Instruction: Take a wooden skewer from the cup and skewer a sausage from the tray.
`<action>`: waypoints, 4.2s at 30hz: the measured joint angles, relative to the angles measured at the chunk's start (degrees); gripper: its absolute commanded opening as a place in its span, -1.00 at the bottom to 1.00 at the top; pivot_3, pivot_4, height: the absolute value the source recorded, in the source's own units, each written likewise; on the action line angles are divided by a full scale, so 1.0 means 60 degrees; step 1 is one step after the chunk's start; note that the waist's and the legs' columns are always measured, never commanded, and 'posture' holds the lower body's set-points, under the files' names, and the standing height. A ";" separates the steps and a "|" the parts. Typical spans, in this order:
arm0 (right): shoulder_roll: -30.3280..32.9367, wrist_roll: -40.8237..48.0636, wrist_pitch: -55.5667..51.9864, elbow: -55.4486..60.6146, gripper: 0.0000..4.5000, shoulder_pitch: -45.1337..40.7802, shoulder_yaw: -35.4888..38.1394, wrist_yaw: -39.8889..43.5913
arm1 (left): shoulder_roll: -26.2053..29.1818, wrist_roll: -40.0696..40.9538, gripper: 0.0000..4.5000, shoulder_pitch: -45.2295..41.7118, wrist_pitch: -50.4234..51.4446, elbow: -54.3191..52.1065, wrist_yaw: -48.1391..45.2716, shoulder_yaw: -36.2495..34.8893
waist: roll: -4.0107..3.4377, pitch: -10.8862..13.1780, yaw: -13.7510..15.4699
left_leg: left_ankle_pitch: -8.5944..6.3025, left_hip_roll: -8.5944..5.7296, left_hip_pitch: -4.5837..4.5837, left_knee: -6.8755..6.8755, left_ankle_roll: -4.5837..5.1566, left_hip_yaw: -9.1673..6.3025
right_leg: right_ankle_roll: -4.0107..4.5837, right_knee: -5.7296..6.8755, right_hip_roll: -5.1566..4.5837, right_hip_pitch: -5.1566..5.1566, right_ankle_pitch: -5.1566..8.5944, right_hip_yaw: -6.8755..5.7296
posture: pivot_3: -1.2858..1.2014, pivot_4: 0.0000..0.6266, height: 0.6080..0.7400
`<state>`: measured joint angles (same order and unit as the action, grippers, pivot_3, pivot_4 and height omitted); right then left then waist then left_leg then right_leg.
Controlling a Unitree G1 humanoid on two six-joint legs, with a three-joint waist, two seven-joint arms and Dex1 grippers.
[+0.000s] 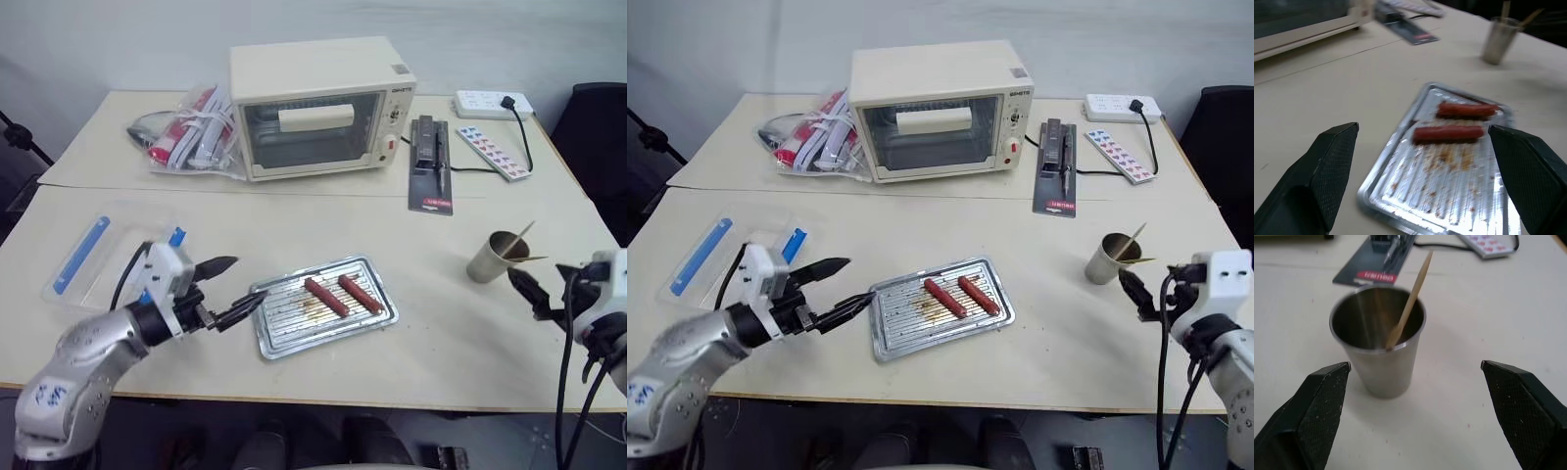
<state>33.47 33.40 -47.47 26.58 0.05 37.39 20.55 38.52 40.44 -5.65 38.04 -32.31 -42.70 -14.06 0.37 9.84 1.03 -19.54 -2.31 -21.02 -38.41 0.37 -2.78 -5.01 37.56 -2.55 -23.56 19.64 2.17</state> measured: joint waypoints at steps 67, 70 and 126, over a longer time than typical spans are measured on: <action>0.1300 1.3022 -0.1729 -0.1252 -0.98 -0.3146 -0.1405 -0.4718 | -0.1461 -0.1410 1.00 -0.4185 -0.1905 0.3232 -0.2114 0.2819 | 0.0029 0.0019 -0.0192 | -0.0002 0.0016 -0.0059 -0.0092 0.0024 -0.0002 | -0.0006 0.0034 0.0007 -0.0019 -0.0003 -0.0010 | 0.03 -0.52 1.00; 0.0642 1.3028 -0.1420 -0.0971 -0.98 -0.3303 -0.2083 -0.4952 | -0.1616 -0.1510 1.00 -0.4100 -0.2005 0.3216 -0.1845 0.2800 | 0.0029 0.0019 -0.0139 | -0.0006 0.0015 -0.0075 -0.0100 0.0030 -0.0015 | -0.0013 0.0033 0.0002 -0.0019 -0.0007 -0.0022 | 0.03 -0.52 1.00; -0.0391 1.3040 -0.1339 -0.0956 -1.00 -0.3505 -0.3157 -0.4347 | -0.2798 -0.1344 -0.15 -0.4007 -0.1875 0.2557 -0.0899 0.2969 | 0.0029 0.0019 -0.0174 | -0.0013 0.0013 -0.0082 -0.0100 0.0038 -0.0014 | -0.0027 -0.0007 0.0000 -0.0019 -0.0015 -0.0020 | 0.03 -0.52 1.00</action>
<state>31.13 111.64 -55.51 20.84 -20.97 18.45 -5.54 21.73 32.38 -29.70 26.79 -16.96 -48.09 3.75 0.54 9.96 -0.01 -19.62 -2.23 -21.51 -39.01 0.59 -2.87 -5.17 37.52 -2.55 -23.67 19.55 2.05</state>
